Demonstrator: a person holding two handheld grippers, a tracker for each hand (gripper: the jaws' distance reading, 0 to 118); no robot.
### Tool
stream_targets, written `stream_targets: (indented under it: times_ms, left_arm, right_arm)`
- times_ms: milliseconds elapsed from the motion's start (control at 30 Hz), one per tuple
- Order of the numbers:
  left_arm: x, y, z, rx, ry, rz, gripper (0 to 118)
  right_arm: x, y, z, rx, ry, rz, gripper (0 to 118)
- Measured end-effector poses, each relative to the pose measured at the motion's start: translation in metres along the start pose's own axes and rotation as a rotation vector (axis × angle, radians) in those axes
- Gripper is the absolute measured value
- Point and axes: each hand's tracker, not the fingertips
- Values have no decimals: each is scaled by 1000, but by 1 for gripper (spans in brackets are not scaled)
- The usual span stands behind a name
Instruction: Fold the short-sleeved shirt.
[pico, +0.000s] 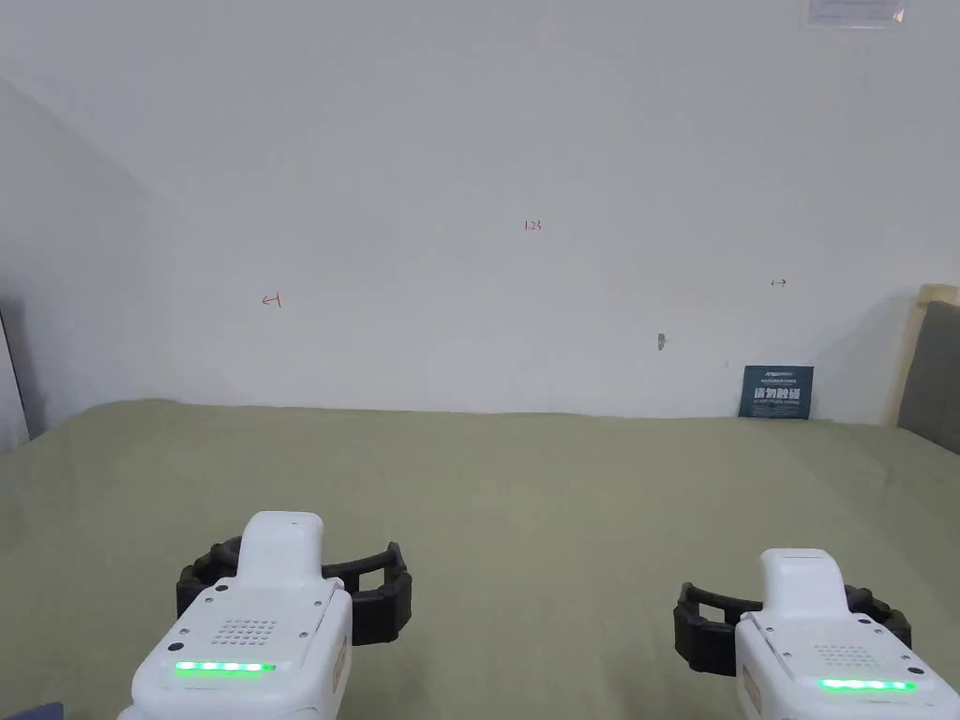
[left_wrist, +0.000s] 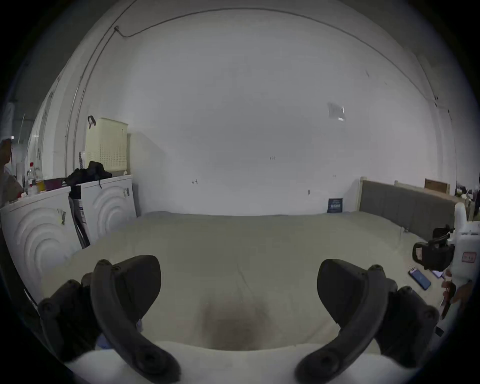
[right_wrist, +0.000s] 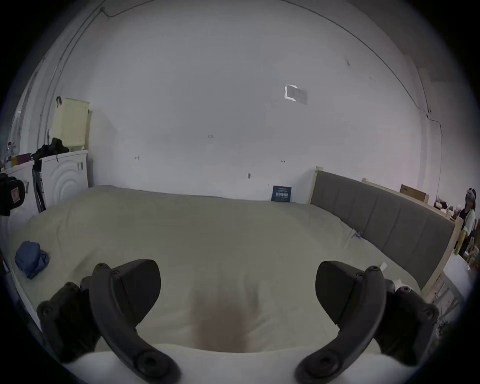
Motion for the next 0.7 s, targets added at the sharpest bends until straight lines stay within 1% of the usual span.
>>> stream_targets:
  times_ms: [67,100,267,433,500,533,600,633,667,700]
  left_arm:
    - [0,-4,3,8,-6,7,118]
    - [-1,-5,2,11,-11,11,118]
    - [1,-6,-2,6,-2,13,118]
    - [2,-4,-1,20,-6,34,118]
    - [3,-3,-2,19,-2,33,118]
    - [3,-1,-1,17,-4,35,118]
    - [3,-1,-1,13,-10,46,118]
    - [3,-1,-1,13,-11,50,118]
    - [0,-2,-8,12,-12,55,118]
    - [-1,-2,-9,12,-15,56,118]
  right_arm:
    - [3,-4,0,6,4,-2,117]
    - [1,10,13,20,12,-2,117]
    - [-2,15,15,64,2,26,117]
    - [-2,19,19,94,1,24,117]
    - [-3,16,13,69,-8,11,118]
    - [-2,17,10,35,6,-1,118]
    - [2,15,7,4,88,-48,118]
    - [2,14,11,27,100,-64,118]
    - [1,13,13,39,87,-65,118]
    - [0,12,15,61,51,-64,118]
